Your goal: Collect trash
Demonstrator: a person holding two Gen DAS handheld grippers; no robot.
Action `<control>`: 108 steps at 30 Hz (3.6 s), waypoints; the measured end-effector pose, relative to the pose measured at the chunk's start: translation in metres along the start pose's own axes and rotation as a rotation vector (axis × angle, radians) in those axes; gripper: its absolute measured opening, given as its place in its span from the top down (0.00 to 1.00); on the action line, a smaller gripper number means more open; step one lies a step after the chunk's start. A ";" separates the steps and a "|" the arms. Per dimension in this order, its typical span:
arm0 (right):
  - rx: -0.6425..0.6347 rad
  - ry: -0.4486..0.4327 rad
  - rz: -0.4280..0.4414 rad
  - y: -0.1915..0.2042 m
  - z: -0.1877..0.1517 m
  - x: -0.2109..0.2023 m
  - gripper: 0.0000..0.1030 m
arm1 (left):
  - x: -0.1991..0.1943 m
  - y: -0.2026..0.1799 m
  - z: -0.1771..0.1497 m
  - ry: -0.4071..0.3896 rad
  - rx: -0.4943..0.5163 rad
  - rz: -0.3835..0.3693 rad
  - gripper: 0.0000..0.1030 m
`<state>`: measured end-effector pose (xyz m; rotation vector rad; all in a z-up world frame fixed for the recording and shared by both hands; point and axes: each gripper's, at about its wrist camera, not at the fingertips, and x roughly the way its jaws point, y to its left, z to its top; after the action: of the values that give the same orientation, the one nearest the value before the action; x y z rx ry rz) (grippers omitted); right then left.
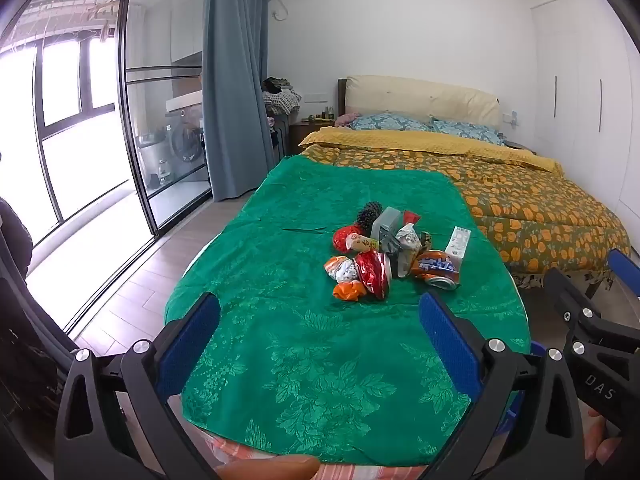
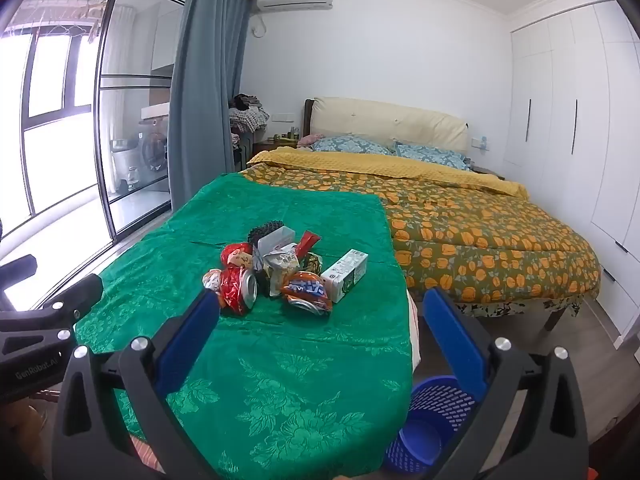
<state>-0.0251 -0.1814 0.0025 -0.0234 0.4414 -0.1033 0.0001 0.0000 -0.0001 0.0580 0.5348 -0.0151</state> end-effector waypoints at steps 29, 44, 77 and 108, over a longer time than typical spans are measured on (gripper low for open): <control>0.003 -0.001 0.001 0.000 -0.002 0.001 0.04 | 0.000 0.000 0.000 -0.002 -0.002 -0.002 0.04; 0.004 0.000 0.001 -0.001 -0.002 0.002 0.04 | 0.000 0.000 0.000 -0.002 -0.001 -0.001 0.04; 0.005 0.001 0.001 0.000 -0.002 0.003 0.04 | 0.000 0.000 0.000 -0.001 0.000 -0.001 0.04; 0.009 0.004 -0.001 -0.005 -0.004 0.004 0.04 | -0.006 0.006 0.005 0.000 -0.001 0.001 0.04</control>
<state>-0.0239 -0.1869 -0.0024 -0.0148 0.4447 -0.1065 -0.0019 0.0058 0.0077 0.0575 0.5349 -0.0140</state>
